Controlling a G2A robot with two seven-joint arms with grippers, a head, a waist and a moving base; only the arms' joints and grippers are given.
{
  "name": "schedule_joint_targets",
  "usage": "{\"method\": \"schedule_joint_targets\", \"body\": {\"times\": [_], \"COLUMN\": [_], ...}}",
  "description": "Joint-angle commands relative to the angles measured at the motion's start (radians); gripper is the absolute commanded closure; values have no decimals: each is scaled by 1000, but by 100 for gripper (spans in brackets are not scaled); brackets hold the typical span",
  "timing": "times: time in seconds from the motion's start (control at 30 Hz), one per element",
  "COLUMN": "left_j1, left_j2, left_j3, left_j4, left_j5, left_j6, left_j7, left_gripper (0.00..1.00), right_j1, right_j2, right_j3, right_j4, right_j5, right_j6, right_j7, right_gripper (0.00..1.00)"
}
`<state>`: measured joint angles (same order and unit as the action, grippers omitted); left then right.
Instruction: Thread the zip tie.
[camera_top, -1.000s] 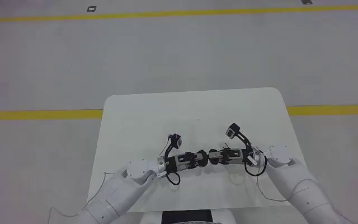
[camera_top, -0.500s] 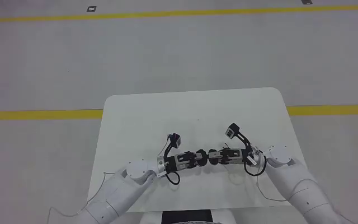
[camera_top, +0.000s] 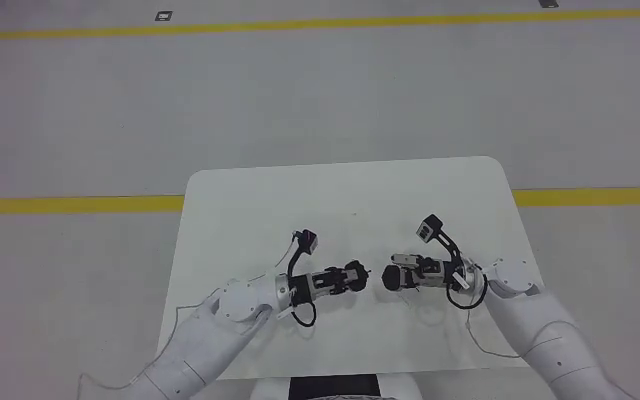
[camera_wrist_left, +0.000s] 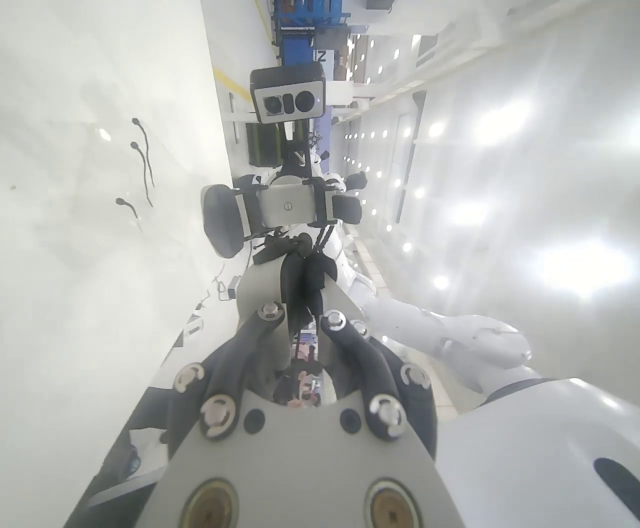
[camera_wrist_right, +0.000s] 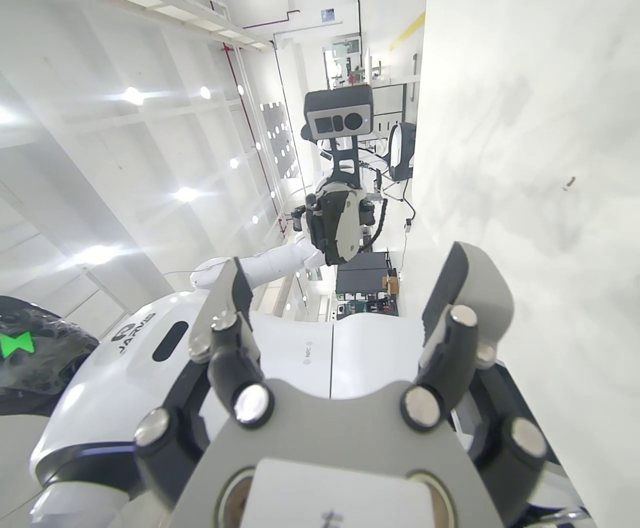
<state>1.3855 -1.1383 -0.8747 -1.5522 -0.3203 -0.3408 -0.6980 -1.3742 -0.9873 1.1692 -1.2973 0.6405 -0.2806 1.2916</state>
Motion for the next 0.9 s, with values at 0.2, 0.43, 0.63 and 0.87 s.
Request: {"method": "schedule_joint_targets", "body": {"times": [0.2,0.43,0.63,0.87], "left_j1": [2,8,40,53], "left_j2": [1,9,34,54], "left_j3": [-3,-4,-6,15], "left_j4": [-11,-81,-158,-181], "left_j5": [21,292,540,592], "left_j6": [1,1,1,1], "left_j7": [0,122,207,323], "left_gripper": [100,100,100,100], "right_j1": [-1,-1,-1,-1], "right_j2": [0,0,0,0], "right_j3": [3,3,3,3], "right_j4": [3,3,3,3], "right_j5": [5,5,5,5], "right_j6": [5,5,5,5], "right_j7": [-4,-4,-4,-4], "right_gripper": [0,0,0,0]}}
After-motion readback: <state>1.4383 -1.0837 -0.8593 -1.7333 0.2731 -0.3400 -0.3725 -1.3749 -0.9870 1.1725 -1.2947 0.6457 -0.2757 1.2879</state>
